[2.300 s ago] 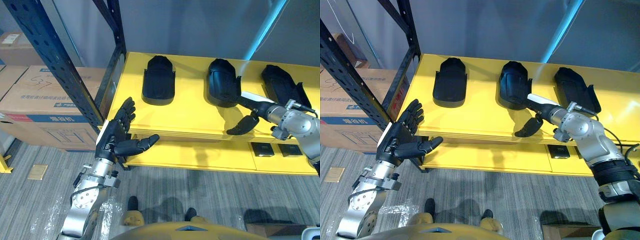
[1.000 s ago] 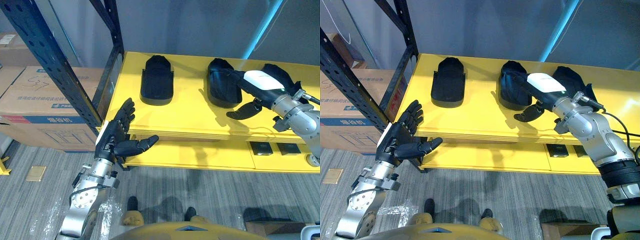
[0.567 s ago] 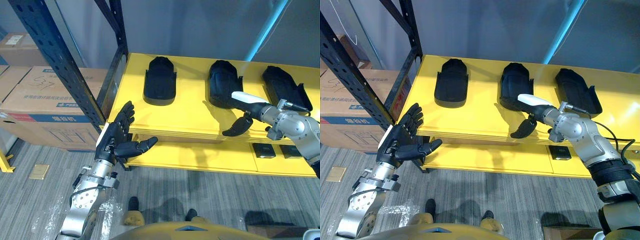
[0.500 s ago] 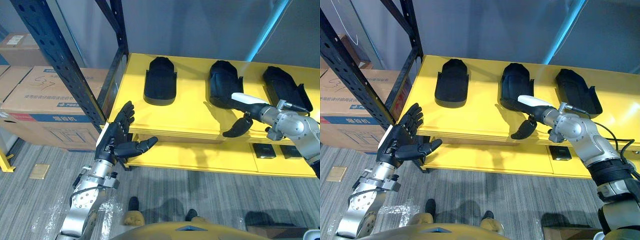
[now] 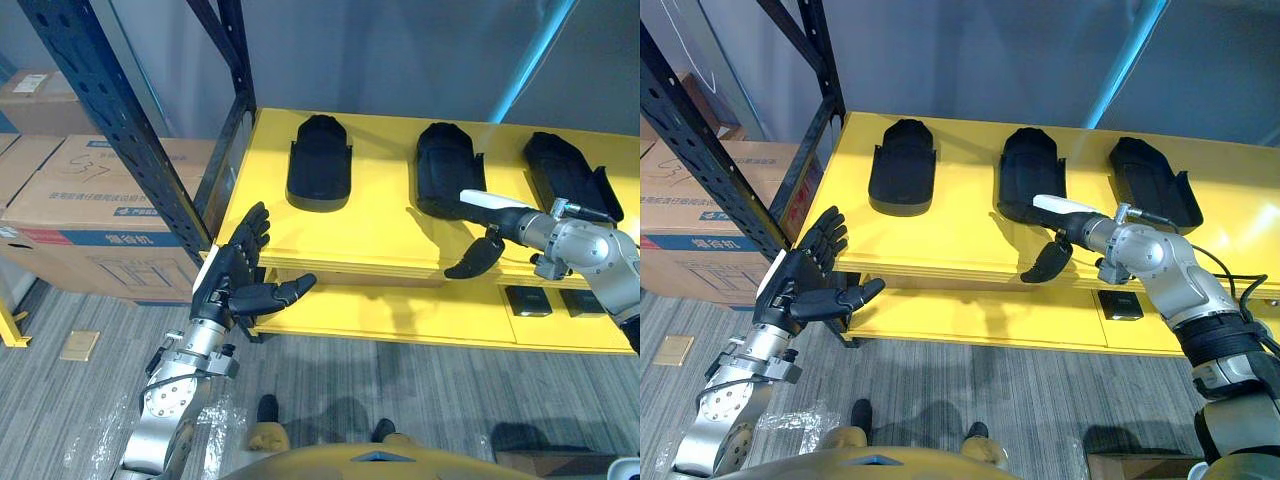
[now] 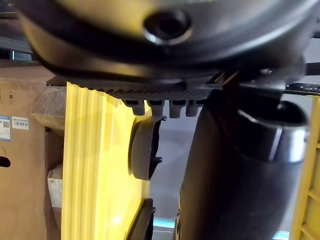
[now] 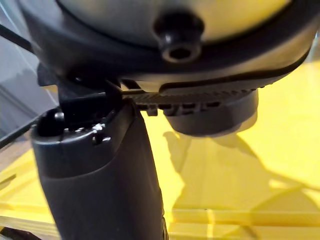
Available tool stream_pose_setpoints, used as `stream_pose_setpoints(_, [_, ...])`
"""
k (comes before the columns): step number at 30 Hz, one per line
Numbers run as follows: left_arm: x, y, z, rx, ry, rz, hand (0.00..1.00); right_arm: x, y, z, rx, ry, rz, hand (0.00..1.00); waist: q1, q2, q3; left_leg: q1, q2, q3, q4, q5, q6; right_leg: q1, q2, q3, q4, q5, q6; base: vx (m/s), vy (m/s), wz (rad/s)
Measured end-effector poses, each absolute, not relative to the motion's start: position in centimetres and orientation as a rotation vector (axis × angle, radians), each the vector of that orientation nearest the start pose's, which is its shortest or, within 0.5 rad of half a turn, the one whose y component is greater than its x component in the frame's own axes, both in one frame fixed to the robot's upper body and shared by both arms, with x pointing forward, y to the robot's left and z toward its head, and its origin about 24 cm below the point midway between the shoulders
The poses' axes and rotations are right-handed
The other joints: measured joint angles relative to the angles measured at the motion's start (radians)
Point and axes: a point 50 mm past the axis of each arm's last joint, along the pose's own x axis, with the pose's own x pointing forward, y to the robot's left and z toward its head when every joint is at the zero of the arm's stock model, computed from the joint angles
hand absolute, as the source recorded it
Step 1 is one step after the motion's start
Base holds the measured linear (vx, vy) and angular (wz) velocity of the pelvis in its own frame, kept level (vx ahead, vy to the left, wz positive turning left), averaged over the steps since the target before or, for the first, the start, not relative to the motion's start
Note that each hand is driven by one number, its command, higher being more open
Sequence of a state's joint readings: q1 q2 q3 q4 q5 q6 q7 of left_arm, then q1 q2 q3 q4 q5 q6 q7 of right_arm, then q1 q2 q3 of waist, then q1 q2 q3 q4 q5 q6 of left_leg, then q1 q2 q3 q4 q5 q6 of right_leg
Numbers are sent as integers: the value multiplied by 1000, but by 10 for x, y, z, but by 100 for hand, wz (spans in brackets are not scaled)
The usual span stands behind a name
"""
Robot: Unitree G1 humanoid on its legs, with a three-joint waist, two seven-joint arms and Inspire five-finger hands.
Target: Walk over and take three plastic housings, then place them on the shelf
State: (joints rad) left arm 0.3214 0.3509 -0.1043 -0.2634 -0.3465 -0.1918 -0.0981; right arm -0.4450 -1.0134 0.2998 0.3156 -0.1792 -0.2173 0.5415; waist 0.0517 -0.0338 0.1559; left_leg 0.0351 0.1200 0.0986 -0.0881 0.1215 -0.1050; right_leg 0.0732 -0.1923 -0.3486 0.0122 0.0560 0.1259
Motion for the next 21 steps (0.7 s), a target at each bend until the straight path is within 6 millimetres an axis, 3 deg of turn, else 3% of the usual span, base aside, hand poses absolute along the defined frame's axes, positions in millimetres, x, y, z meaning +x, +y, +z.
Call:
stream_pose_setpoints(9, [187,184,56,-32,-96,-196,100,303,-276,135,-1262,146,579,100,0,6,-4,5,0,7,0,-4,-3,2,0,6,-5,0,0,0,0,-2])
stream_pose_setpoints(14, [187,184,56,-38,-98,-175,100,306,-276,143,-1234,-21,412,100,-2,13,-8,-3,0,7,0,-2,-2,-1,1,6,-14,3,2,0,0,0])
stream_pose_setpoints(17, [188,180,56,-65,-107,-159,100,308,-275,165,-991,-253,135,100,-6,17,-10,-7,0,7,1,-2,-2,-4,2,5,-15,3,1,0,0,1])
stream_pose_setpoints(19, [188,180,57,-69,-114,-158,100,294,-275,179,-824,-408,-29,100,-2,20,-13,-8,0,4,3,-3,-2,-2,2,1,-16,3,1,0,0,6])
stream_pose_setpoints(21, [188,182,59,-67,-123,-155,100,279,-273,180,-740,-469,-80,100,-5,20,-14,-9,-1,5,3,-3,-3,-2,2,1,-18,3,1,0,0,2])
